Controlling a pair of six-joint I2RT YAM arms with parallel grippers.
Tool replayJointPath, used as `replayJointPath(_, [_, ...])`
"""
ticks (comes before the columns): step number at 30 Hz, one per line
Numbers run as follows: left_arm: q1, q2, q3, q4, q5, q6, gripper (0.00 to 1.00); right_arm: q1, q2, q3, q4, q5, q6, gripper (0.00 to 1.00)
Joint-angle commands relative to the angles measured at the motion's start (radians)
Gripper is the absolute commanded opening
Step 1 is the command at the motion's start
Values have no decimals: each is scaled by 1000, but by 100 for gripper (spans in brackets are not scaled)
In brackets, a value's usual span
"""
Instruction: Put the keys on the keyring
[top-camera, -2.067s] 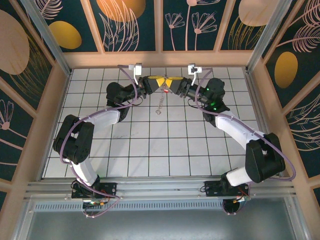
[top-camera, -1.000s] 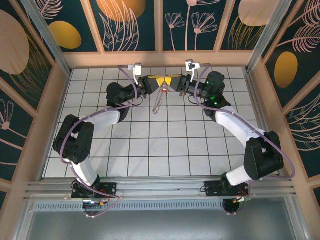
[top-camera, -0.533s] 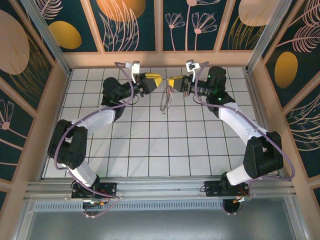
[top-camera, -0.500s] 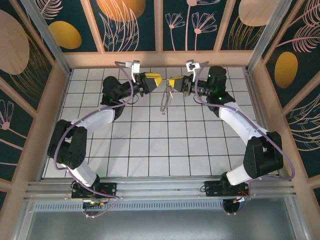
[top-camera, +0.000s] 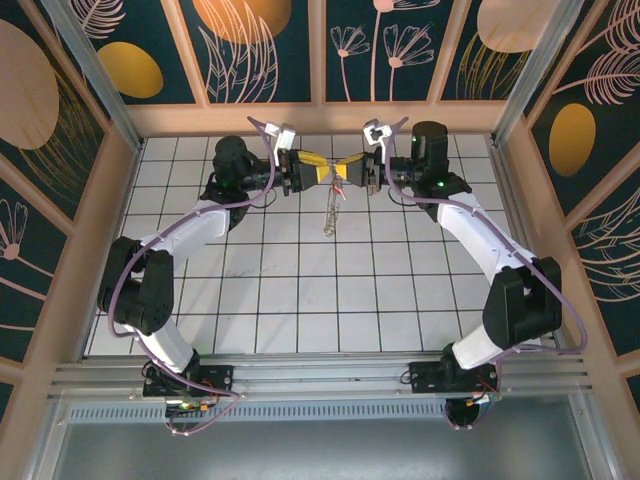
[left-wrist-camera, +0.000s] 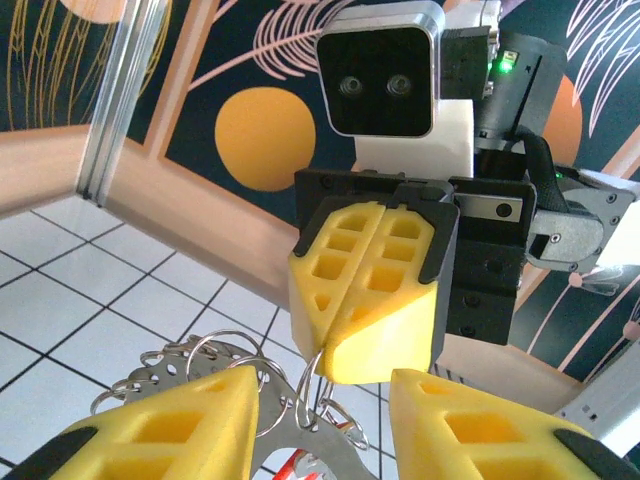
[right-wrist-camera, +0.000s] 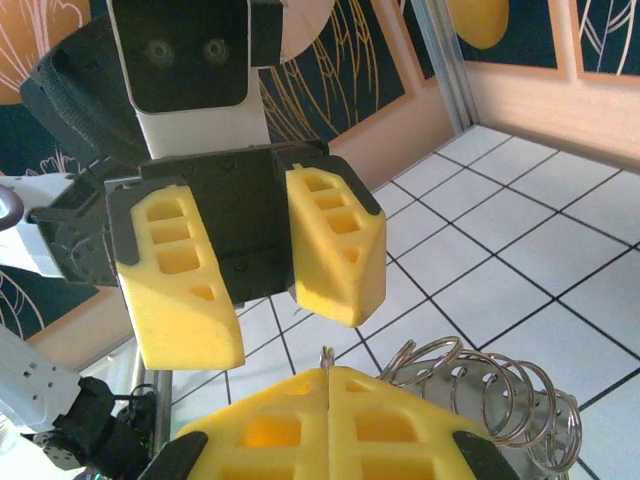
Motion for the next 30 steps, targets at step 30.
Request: replayJointPath(30, [-24, 71, 30, 107, 136, -43, 23, -2, 24, 39, 33, -57, -10, 0])
